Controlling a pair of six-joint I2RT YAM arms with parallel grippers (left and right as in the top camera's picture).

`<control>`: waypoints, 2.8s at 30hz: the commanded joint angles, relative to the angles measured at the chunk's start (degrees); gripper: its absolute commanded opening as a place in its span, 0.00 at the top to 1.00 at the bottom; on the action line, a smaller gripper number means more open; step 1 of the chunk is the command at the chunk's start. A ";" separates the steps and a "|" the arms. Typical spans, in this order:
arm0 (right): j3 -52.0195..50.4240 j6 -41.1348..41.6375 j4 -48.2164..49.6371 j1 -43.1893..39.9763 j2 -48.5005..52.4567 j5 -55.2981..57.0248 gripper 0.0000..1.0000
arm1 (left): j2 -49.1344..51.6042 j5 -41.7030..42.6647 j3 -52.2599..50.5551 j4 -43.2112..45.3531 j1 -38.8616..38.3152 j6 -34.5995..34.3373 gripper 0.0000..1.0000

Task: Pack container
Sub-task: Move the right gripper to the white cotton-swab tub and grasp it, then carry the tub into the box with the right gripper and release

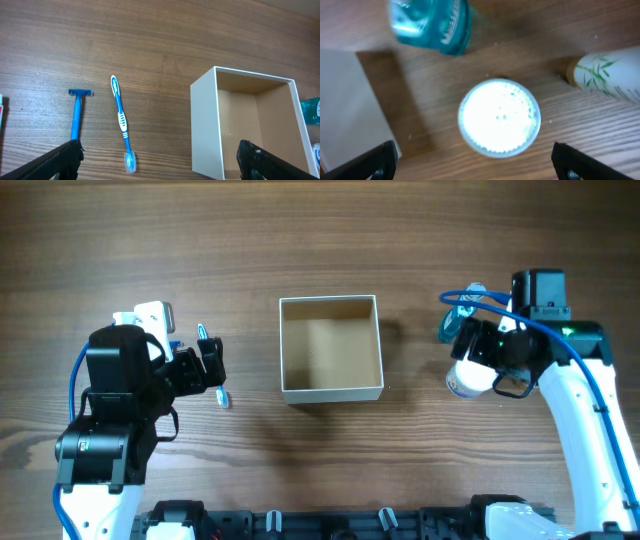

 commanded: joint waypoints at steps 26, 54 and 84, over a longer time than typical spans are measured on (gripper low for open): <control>-18.12 -5.86 24.76 -2.49 7.80 1.18 0.12 | -0.20 0.48 1.29 0.39 -0.31 -0.72 0.00; -2.01 -6.43 0.55 -0.37 -8.15 -8.02 0.96 | -0.20 0.48 1.29 0.37 -0.31 -0.72 0.00; 32.54 -12.90 8.09 40.72 28.83 1.57 0.96 | -0.20 -2.97 1.29 -3.06 -0.31 -0.72 0.00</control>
